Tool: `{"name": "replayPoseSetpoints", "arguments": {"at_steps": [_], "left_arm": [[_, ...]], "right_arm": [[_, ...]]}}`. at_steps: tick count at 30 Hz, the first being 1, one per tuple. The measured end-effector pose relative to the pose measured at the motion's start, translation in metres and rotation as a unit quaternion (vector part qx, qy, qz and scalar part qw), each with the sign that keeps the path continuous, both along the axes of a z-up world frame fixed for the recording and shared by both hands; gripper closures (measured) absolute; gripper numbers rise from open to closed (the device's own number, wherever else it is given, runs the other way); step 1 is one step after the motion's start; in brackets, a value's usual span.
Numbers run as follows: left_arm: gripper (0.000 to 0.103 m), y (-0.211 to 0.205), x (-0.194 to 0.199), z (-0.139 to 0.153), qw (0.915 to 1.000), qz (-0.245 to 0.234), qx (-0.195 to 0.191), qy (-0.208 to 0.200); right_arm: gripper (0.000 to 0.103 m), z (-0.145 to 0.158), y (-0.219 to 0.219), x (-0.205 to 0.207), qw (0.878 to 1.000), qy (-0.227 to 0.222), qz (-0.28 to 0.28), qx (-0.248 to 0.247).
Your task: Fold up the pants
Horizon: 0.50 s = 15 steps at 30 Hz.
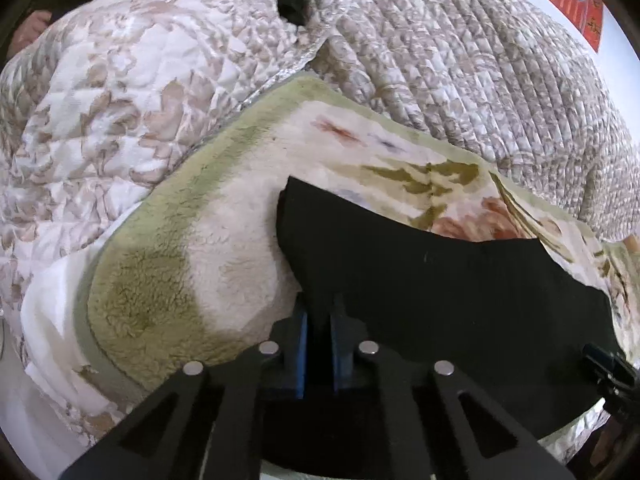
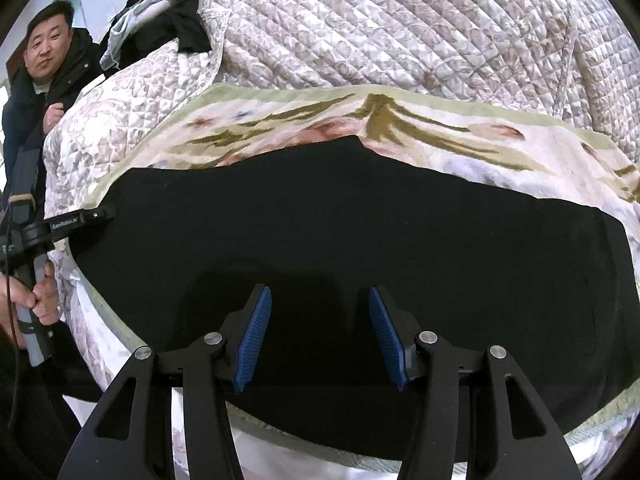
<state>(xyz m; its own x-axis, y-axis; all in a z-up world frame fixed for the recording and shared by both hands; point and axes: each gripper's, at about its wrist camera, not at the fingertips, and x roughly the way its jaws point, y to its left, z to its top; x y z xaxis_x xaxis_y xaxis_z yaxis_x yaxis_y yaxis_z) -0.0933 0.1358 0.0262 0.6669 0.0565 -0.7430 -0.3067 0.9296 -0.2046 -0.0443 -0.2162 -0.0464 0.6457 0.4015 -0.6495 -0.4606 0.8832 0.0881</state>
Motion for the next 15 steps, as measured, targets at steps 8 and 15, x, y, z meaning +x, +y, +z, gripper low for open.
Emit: {"name": "replayPoseSetpoints", "arguments": {"at_steps": [8,15], "left_arm": [[0.095,-0.011,0.0,0.01,0.9999,-0.011,-0.004,-0.011],[0.095,-0.028,0.002,0.024,0.9996,-0.022,0.011,-0.015]], "right_arm": [[0.051,-0.002,-0.006,0.005,1.0,0.006,-0.015,0.002],[0.051,0.002,-0.009,0.006,1.0,0.007,-0.026,0.006]]}}
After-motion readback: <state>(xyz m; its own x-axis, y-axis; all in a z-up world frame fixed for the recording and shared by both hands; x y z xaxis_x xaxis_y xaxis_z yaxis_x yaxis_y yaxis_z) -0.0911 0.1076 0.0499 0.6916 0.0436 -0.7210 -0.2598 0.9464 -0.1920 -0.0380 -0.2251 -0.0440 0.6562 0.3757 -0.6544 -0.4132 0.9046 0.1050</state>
